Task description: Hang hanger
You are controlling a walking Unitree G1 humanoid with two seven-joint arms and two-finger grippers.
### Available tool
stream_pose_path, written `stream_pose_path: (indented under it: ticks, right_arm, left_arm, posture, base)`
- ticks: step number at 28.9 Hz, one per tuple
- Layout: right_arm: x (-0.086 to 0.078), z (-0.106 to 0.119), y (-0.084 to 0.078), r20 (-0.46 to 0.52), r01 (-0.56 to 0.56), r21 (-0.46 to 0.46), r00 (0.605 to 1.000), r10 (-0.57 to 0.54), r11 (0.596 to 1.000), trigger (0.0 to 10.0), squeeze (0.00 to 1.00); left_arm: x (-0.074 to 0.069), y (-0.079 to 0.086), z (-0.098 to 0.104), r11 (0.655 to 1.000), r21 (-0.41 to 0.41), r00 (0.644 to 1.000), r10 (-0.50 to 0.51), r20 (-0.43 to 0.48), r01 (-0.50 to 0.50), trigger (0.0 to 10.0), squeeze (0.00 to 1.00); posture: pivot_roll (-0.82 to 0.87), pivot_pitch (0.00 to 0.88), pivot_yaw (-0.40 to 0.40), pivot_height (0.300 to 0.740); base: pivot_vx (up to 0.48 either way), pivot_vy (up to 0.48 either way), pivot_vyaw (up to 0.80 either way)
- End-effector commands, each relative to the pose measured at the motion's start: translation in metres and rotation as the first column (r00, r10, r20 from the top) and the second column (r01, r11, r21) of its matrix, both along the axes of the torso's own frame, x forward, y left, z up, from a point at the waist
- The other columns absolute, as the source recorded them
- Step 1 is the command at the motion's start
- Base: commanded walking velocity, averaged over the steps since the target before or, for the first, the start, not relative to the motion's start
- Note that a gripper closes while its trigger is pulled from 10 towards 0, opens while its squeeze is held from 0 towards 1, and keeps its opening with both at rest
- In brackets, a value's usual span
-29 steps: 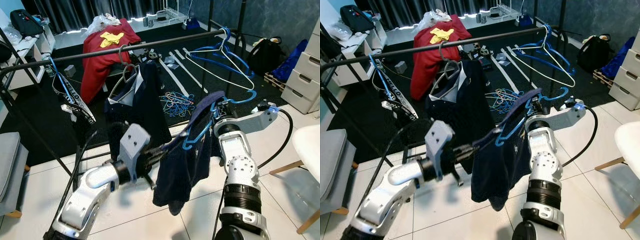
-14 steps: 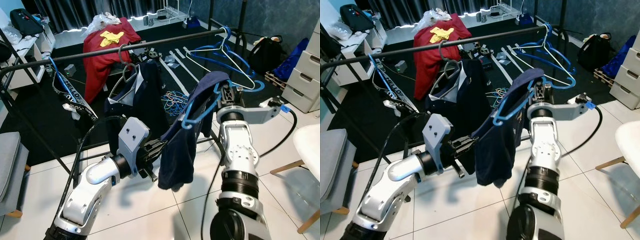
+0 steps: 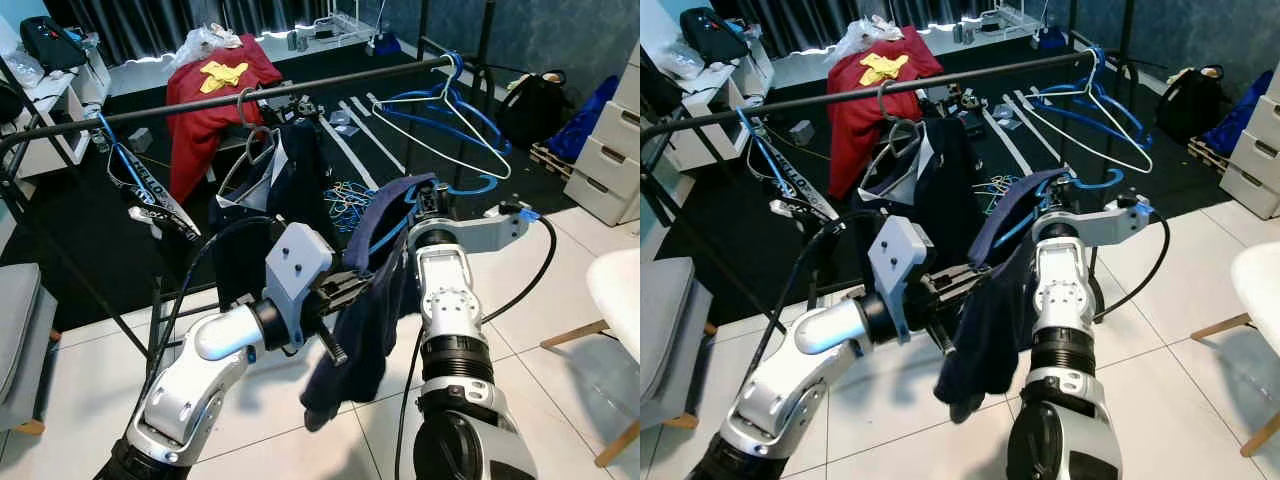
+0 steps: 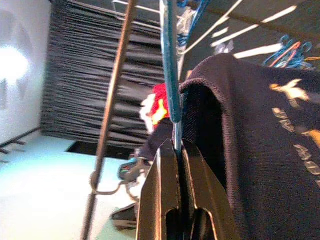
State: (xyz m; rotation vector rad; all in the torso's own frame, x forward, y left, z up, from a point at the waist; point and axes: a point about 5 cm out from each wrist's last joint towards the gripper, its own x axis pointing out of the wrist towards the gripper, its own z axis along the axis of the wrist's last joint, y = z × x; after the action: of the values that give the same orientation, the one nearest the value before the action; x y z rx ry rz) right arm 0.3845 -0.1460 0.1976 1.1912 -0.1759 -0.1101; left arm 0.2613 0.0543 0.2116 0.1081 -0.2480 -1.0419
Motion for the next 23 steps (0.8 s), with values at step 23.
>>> stream_pose_path:
  ticks: [23]
  right_arm:
    - [-0.015, 0.003, 0.043, -0.037, -0.303, -0.547, 0.94, 0.339, 0.781, 10.0, 0.0]
  left_arm:
    - [0.009, 0.044, -0.038, 0.948, 0.318, 0.997, 0.022, -0.077, 0.003, 0.0, 0.0]
  posture:
    - [-0.06, 0.077, 0.073, 0.74]
  base:
    - [0.0, 0.0, 0.0]
